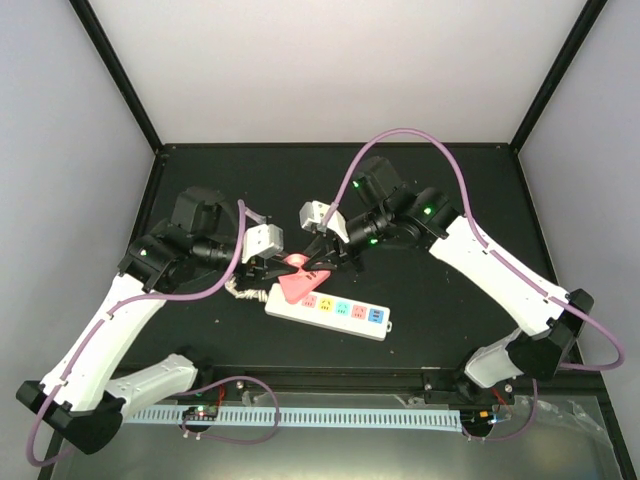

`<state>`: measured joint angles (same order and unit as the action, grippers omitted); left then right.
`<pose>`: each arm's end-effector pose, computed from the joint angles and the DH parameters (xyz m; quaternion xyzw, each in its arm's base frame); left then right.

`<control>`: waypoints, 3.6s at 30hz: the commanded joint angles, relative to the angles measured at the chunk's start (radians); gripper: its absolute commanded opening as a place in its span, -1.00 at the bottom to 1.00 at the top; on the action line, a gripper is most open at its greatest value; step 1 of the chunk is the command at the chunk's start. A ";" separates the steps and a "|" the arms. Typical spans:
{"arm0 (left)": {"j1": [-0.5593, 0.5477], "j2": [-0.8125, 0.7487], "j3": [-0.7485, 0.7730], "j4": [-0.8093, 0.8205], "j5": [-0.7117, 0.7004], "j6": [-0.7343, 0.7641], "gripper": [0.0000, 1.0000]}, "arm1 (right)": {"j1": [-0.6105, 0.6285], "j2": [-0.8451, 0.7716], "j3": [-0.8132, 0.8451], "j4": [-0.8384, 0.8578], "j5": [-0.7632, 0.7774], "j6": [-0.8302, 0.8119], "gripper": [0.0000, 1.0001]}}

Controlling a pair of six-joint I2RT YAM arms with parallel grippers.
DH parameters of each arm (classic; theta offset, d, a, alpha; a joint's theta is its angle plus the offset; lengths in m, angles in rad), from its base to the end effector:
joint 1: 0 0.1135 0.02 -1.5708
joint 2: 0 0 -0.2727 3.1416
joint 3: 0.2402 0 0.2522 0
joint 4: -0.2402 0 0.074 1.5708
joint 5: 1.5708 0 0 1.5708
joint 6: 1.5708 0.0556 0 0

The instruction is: Pull the plug off the socket

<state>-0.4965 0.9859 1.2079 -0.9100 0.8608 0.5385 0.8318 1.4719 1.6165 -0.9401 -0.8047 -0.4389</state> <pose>0.1385 -0.1230 0.3833 0.5614 0.6259 -0.3690 0.3961 0.1762 0.2529 0.3992 -0.6247 0.5978 0.4234 0.2704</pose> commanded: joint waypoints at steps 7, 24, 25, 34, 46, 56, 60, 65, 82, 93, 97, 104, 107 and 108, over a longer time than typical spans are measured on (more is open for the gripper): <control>0.018 -0.013 0.007 0.064 0.020 -0.049 -0.87 | 0.008 -0.017 -0.025 0.031 0.054 0.016 -0.62; 0.056 -0.086 -0.080 -0.025 -0.036 0.051 -0.09 | 0.006 -0.084 -0.064 0.032 0.047 0.025 -0.88; 0.056 -0.084 -0.082 -0.020 -0.031 0.049 -0.08 | 0.005 -0.084 -0.065 0.031 0.041 0.026 -0.88; 0.056 -0.057 -0.056 0.024 0.066 -0.016 -0.29 | 0.005 -0.079 -0.058 0.031 0.036 0.029 -0.88; 0.083 -0.061 -0.068 0.061 0.107 -0.064 -0.96 | 0.005 -0.086 -0.060 0.017 0.047 0.015 -0.05; 0.099 -0.093 -0.082 -0.020 0.235 0.015 -0.97 | -0.092 -0.181 -0.116 0.027 0.062 -0.030 0.35; 0.108 -0.086 -0.073 0.011 0.319 -0.026 -0.97 | -0.091 -0.198 -0.226 0.115 0.125 0.002 0.52; 0.118 -0.066 -0.067 0.067 0.335 -0.090 -0.97 | -0.084 -0.199 -0.226 0.135 0.078 0.026 0.62; 0.128 -0.058 -0.100 0.138 0.310 -0.137 -0.97 | -0.041 -0.131 -0.136 0.095 -0.017 0.029 0.64; 0.127 -0.038 -0.103 0.136 0.320 -0.132 -0.97 | -0.041 -0.102 -0.108 0.138 0.067 0.091 0.52; 0.127 -0.039 -0.105 0.135 0.330 -0.134 -0.97 | -0.040 -0.093 -0.099 0.150 0.090 0.100 0.46; 0.125 -0.046 -0.121 0.135 0.358 -0.135 -0.97 | -0.040 -0.063 -0.075 0.157 0.101 0.128 0.37; 0.124 -0.048 -0.122 0.126 0.367 -0.127 -0.97 | -0.039 -0.046 -0.058 0.152 0.092 0.133 0.35; 0.123 -0.050 -0.122 0.123 0.369 -0.124 -0.97 | -0.040 -0.042 -0.054 0.151 0.096 0.134 0.34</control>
<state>-0.3664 0.9451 1.0878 -0.7837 1.1439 0.4061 0.7963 1.4044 1.5196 -0.8326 -0.7513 -0.3302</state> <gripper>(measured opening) 0.172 0.676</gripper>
